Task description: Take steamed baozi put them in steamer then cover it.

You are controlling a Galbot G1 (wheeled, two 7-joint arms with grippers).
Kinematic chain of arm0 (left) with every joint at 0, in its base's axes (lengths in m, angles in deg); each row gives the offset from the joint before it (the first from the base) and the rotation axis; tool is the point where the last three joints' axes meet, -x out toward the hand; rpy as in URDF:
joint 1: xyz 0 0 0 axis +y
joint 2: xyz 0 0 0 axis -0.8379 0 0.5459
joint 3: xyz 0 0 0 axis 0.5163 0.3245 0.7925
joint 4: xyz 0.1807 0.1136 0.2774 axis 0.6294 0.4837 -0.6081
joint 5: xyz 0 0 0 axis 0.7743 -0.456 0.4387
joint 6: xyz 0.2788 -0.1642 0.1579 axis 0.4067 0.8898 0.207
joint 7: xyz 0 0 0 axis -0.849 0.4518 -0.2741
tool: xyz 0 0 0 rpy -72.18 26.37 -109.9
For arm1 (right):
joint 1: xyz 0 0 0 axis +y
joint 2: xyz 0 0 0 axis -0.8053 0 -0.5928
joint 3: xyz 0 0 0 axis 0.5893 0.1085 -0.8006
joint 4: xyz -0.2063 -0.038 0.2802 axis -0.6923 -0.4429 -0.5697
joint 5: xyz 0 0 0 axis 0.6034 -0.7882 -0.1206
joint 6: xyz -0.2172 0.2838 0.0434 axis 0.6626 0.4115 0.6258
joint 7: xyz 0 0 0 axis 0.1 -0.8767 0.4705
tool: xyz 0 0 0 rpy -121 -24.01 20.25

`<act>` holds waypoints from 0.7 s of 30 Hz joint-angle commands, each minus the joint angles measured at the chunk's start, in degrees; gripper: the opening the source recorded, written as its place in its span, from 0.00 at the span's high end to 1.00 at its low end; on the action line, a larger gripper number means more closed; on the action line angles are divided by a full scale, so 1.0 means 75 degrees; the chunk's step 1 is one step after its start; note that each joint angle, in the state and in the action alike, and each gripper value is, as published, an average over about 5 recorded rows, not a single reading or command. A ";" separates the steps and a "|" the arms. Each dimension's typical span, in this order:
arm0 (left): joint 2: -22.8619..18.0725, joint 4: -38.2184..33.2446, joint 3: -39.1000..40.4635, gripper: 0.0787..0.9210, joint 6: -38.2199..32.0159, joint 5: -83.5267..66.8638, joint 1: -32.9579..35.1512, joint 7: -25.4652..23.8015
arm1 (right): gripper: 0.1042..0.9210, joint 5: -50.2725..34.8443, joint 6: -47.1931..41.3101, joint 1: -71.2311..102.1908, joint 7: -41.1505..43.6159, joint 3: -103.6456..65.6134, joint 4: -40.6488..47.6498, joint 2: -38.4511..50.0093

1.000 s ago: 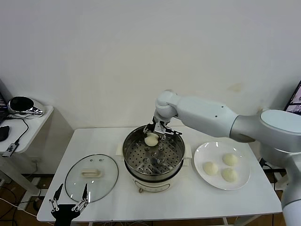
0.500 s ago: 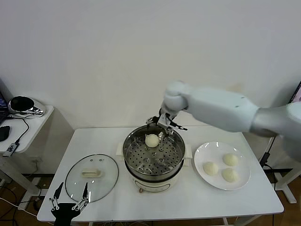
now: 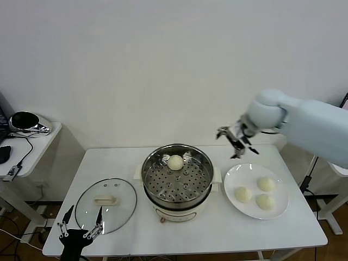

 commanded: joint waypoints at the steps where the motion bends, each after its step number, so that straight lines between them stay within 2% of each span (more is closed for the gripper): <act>1: 0.0031 0.0034 -0.0014 0.12 0.0015 0.0000 -0.0029 -0.0009 | 0.12 0.0561 -0.0767 0.1963 -0.0150 -0.1023 -0.0173 0.1267; 9: -0.0044 0.0113 -0.0130 0.12 0.0027 0.0008 0.0041 -0.0006 | 0.12 0.1155 -0.0518 0.3964 -0.0182 -0.2372 0.0845 0.0671; 21: -0.0097 0.0298 -0.0184 0.12 0.0032 0.0007 0.0010 -0.0011 | 0.12 0.1478 0.0166 0.4809 0.0032 -0.2983 0.1893 -0.0457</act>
